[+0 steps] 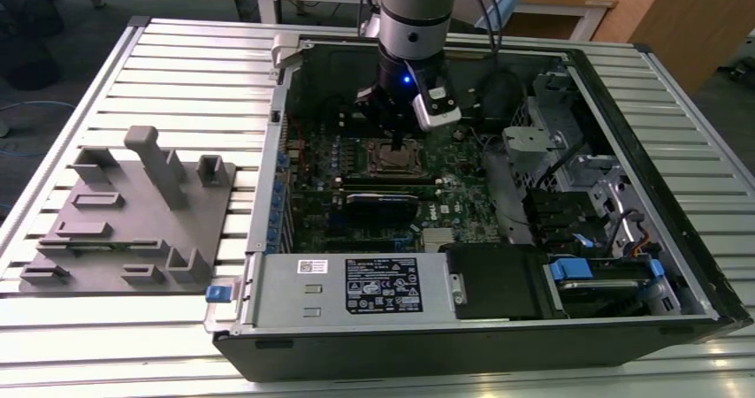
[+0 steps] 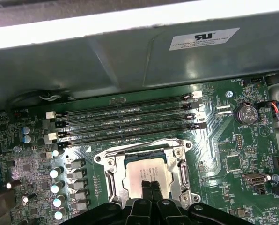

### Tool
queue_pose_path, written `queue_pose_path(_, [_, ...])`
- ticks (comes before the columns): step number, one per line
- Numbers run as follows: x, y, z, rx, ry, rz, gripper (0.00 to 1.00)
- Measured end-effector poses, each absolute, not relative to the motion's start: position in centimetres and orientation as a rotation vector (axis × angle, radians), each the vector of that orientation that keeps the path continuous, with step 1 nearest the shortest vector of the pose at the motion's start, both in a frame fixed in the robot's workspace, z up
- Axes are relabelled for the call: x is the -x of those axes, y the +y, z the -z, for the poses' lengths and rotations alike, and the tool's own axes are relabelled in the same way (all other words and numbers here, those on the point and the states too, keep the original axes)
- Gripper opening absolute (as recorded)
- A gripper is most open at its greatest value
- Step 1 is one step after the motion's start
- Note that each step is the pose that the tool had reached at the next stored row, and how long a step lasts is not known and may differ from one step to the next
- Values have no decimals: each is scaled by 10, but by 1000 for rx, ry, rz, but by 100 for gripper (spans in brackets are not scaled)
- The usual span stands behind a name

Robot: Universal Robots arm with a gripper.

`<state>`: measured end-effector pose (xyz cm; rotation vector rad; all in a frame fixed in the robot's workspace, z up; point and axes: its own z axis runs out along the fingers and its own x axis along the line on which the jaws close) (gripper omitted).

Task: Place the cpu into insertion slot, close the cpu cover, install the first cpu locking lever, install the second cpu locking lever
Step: 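Install the second cpu locking lever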

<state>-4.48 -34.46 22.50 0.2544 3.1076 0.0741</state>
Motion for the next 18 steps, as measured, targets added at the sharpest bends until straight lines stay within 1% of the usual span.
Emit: queue_pose_path(18, [45,-345,-229,-254,3107,-75,11])
